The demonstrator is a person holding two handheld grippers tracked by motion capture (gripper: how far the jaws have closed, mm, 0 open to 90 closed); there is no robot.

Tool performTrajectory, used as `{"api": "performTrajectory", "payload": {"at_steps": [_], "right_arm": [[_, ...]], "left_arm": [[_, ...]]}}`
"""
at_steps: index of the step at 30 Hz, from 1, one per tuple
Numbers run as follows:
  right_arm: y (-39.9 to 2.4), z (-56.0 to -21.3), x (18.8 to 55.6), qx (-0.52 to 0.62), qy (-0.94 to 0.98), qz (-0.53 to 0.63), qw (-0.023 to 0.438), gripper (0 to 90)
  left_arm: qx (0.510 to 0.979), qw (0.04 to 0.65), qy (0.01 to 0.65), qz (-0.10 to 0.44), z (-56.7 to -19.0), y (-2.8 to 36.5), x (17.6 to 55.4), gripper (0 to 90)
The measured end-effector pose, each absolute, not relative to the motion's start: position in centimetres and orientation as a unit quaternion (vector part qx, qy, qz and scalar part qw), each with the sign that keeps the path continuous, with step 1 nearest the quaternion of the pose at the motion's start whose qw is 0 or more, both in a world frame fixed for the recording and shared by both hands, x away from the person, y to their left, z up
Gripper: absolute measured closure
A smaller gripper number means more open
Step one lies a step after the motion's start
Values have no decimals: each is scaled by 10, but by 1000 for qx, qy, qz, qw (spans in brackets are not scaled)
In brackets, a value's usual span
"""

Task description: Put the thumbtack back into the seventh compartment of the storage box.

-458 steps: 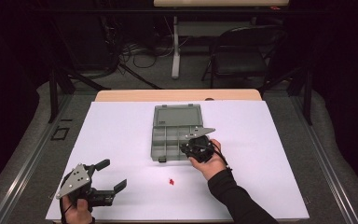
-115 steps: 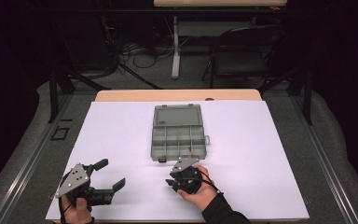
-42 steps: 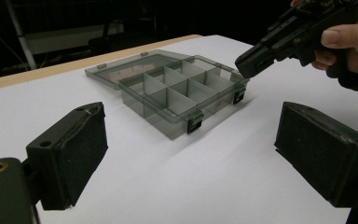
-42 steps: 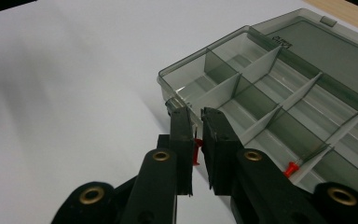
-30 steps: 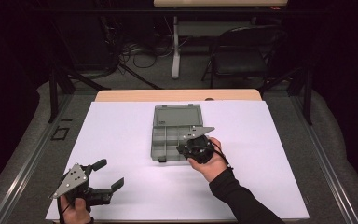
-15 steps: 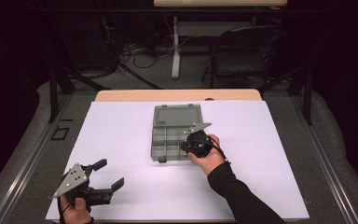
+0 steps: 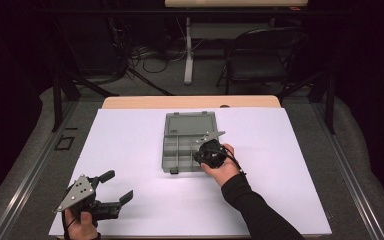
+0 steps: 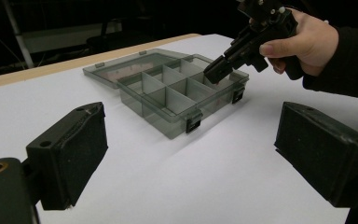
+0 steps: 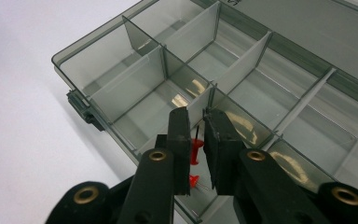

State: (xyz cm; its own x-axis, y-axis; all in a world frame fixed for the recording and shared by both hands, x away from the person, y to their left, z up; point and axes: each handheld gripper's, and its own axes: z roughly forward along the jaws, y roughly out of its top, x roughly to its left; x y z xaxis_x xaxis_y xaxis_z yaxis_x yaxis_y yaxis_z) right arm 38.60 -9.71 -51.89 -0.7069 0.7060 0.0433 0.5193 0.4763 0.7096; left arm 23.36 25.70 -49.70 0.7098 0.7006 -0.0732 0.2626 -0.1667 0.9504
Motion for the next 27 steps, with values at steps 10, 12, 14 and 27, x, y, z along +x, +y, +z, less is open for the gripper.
{"api": "performTrajectory", "payload": {"at_steps": [10, 12, 14, 27], "right_arm": [[-99, -515, 384, 364, 844, 375, 124, 645], [-98, -514, 382, 363, 839, 381, 136, 583], [-98, -513, 381, 363, 839, 380, 139, 542], [-101, -504, 372, 353, 837, 392, 147, 331]], "left_arm": [[738, 557, 326, 198, -497, 258, 234, 89], [738, 556, 326, 197, -497, 257, 234, 89], [739, 556, 326, 197, -497, 257, 234, 89], [739, 556, 326, 197, -497, 257, 233, 89]]}}
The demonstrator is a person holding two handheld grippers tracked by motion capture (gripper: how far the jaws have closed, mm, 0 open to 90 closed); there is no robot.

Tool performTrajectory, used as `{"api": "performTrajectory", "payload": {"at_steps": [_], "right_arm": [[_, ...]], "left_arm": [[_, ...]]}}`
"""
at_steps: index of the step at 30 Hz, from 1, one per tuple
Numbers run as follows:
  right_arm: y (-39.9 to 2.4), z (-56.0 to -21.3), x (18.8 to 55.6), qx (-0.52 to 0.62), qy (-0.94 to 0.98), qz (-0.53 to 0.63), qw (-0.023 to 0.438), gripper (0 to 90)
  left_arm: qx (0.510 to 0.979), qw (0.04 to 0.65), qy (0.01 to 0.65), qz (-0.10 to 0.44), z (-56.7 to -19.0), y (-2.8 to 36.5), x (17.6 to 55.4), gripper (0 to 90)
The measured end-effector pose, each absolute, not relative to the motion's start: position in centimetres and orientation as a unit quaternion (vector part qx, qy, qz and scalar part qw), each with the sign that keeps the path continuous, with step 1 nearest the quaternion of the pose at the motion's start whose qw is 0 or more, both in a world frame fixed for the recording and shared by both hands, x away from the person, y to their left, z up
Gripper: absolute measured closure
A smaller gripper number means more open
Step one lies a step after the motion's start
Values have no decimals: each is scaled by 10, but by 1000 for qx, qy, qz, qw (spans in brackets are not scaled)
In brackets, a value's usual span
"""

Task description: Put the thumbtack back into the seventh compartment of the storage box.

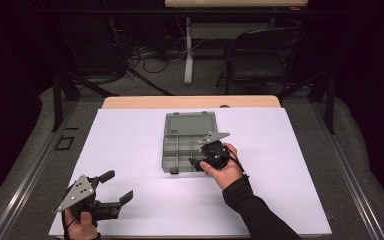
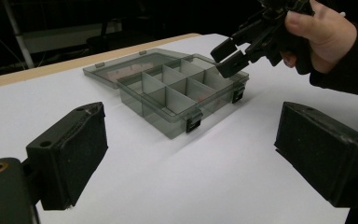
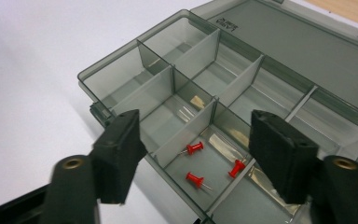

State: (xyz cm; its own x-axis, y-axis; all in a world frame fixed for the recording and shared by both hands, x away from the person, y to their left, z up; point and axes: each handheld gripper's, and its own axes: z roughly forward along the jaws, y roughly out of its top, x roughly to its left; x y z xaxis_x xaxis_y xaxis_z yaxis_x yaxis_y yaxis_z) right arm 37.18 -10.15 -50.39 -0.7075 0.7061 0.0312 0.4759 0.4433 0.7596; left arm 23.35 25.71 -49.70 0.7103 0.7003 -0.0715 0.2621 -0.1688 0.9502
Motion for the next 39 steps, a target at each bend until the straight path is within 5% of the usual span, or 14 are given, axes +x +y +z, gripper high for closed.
{"api": "performTrajectory", "payload": {"at_steps": [20, 39], "right_arm": [[-121, -494, 329, 341, 807, 451, 169, 190], [-199, -486, 273, 347, 758, 501, 234, 153]], "left_arm": [[739, 555, 329, 194, -497, 256, 234, 89], [739, 556, 329, 191, -497, 253, 234, 89]]}}
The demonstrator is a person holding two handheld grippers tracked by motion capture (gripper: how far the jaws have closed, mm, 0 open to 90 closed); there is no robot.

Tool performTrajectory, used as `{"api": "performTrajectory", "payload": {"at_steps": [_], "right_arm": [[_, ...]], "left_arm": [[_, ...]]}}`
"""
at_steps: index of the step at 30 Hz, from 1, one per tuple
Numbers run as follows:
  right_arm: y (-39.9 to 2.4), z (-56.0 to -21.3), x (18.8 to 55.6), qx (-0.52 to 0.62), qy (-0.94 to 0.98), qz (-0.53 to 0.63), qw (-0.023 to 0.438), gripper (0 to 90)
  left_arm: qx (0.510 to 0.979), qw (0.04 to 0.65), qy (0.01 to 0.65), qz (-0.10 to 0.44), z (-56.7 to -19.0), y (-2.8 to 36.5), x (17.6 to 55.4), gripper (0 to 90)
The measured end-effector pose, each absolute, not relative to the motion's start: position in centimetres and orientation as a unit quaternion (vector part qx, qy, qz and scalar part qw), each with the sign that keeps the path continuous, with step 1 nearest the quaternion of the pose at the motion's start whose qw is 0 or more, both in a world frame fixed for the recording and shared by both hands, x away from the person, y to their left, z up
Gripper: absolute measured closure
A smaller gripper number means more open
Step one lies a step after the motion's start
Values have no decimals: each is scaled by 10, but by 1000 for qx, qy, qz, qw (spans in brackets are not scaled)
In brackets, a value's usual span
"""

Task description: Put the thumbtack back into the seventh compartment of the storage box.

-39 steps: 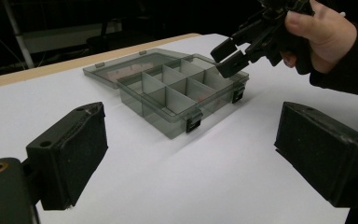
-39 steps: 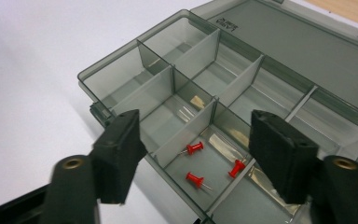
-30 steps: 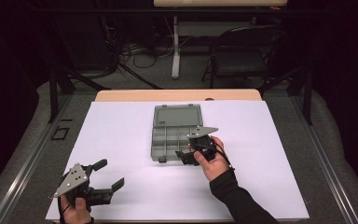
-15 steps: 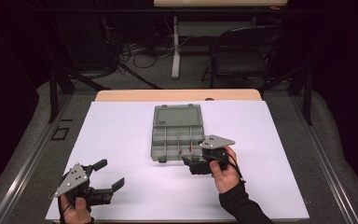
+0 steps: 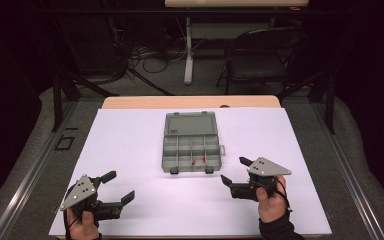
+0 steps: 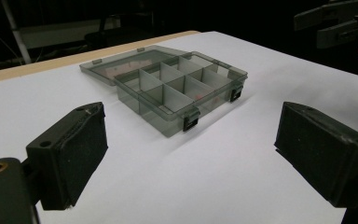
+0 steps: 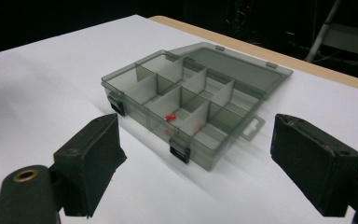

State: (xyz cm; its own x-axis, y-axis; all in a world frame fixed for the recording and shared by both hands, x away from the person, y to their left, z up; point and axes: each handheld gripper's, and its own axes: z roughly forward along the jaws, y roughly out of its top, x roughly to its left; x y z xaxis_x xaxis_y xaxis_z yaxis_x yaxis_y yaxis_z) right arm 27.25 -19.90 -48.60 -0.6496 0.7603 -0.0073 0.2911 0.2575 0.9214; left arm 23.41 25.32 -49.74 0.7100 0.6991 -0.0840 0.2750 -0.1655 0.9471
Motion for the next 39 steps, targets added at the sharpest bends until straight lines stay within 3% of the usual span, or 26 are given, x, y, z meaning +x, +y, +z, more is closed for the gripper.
{"api": "performTrajectory", "payload": {"at_steps": [18, 39], "right_arm": [[-228, -497, 240, 351, 751, 503, 242, 152], [-232, -504, 241, 350, 755, 499, 243, 153]], "left_arm": [[739, 557, 329, 188, -498, 253, 235, 88], [738, 557, 331, 190, -498, 254, 236, 88]]}}
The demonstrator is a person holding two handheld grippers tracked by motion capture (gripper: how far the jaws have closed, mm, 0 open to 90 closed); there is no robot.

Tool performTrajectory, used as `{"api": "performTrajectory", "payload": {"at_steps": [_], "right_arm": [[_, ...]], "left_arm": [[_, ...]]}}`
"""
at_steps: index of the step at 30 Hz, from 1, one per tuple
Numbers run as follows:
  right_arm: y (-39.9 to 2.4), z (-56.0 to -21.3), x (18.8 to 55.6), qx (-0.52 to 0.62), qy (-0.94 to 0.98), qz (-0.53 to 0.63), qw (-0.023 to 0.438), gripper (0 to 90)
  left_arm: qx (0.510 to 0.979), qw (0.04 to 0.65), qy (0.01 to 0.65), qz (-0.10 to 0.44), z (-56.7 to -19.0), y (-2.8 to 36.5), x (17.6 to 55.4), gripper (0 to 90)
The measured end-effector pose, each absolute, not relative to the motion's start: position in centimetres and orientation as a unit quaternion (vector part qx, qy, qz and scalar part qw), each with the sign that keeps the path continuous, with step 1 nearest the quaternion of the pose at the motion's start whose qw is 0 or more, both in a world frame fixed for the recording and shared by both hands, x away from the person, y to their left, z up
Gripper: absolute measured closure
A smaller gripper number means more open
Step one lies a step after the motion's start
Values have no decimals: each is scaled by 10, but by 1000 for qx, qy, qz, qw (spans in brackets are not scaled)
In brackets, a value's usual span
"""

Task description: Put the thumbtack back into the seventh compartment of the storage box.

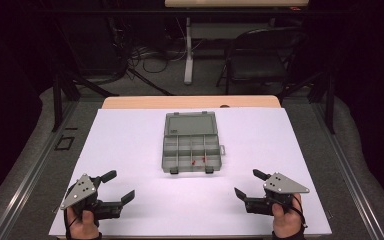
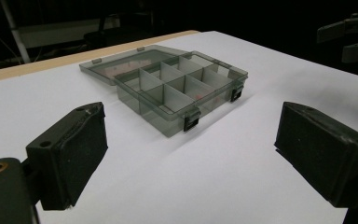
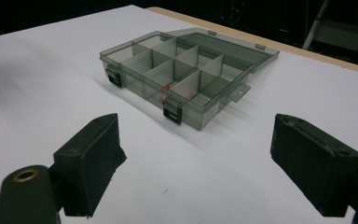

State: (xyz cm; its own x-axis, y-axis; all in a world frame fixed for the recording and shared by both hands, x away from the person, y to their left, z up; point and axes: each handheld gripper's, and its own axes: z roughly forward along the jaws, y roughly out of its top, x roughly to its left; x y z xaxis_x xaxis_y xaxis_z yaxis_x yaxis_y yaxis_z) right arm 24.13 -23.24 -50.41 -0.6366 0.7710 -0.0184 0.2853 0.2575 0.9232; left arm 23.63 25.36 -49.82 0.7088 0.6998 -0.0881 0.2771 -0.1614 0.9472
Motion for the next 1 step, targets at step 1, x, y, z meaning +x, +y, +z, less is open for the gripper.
{"api": "performTrajectory", "payload": {"at_steps": [1], "right_arm": [[-233, -504, 241, 351, 755, 497, 242, 153]], "left_arm": [[738, 557, 331, 190, -498, 254, 236, 89]]}}
